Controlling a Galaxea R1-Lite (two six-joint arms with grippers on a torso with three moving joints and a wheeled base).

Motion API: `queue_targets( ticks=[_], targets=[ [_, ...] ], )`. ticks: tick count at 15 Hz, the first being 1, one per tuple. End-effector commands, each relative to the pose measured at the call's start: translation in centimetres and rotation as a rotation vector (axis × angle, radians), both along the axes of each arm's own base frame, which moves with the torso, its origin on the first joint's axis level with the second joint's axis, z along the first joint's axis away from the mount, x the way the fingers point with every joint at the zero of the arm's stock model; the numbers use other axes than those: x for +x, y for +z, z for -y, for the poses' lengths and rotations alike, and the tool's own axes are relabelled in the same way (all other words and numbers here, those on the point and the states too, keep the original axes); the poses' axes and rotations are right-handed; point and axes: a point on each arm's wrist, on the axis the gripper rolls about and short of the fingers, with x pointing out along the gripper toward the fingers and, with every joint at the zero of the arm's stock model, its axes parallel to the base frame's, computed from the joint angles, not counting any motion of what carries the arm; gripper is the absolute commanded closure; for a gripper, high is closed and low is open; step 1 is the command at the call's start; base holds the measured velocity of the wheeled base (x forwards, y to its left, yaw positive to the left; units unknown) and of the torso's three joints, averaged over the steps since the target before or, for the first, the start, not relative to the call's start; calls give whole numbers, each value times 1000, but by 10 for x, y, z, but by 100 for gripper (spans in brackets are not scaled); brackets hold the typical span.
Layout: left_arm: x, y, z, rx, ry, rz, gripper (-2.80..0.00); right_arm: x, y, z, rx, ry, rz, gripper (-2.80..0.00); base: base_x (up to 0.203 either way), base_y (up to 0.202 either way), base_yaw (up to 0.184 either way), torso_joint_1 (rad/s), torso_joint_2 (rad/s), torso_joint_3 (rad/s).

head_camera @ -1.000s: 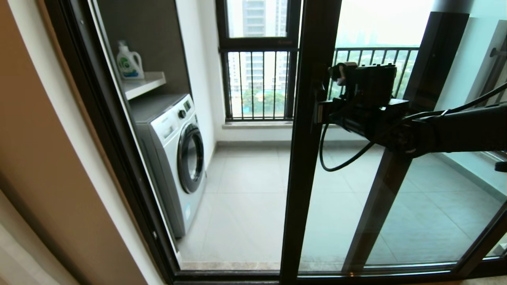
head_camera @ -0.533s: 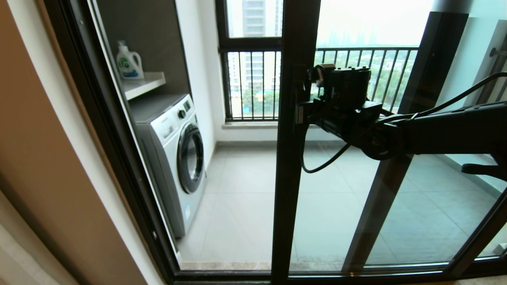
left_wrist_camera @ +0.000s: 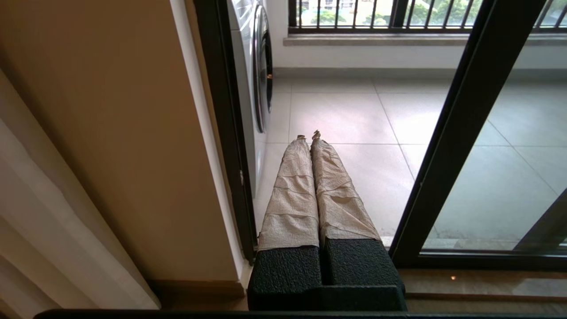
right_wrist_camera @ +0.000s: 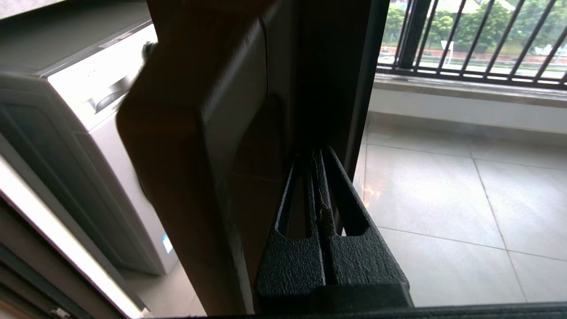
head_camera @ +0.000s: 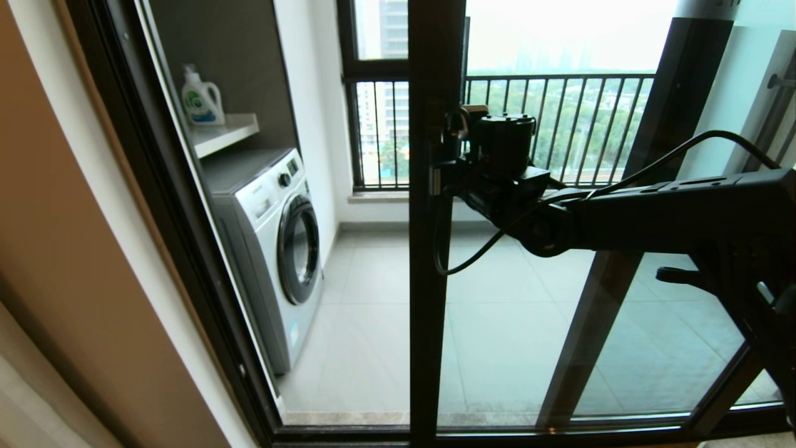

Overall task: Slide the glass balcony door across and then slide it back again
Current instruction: Close the slid door

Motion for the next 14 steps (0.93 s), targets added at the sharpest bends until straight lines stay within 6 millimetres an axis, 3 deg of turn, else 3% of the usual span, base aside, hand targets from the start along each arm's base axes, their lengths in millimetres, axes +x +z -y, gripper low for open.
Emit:
queue_targets(
  ticks=[1, 5, 8, 11, 14],
  targets=[
    [0, 0, 0, 0, 2, -1, 0, 2, -12, -18, -7, 34, -9, 0, 0, 0, 0, 0, 0, 0],
    [0, 0, 0, 0, 0, -1, 0, 1, -11, -35, 2, 61, 4, 0, 0, 0, 0, 0, 0, 0],
    [0, 0, 0, 0, 0, -1, 0, 0, -11, -38, 4, 57, 4, 0, 0, 0, 0, 0, 0, 0],
    [0, 0, 0, 0, 0, -1, 0, -4, 2, -30, 21, 35, 23, 0, 0, 0, 0, 0, 0, 0],
    [0, 0, 0, 0, 0, -1, 0, -20, 16, -9, 11, 16, 5, 0, 0, 0, 0, 0, 0, 0]
  ],
)
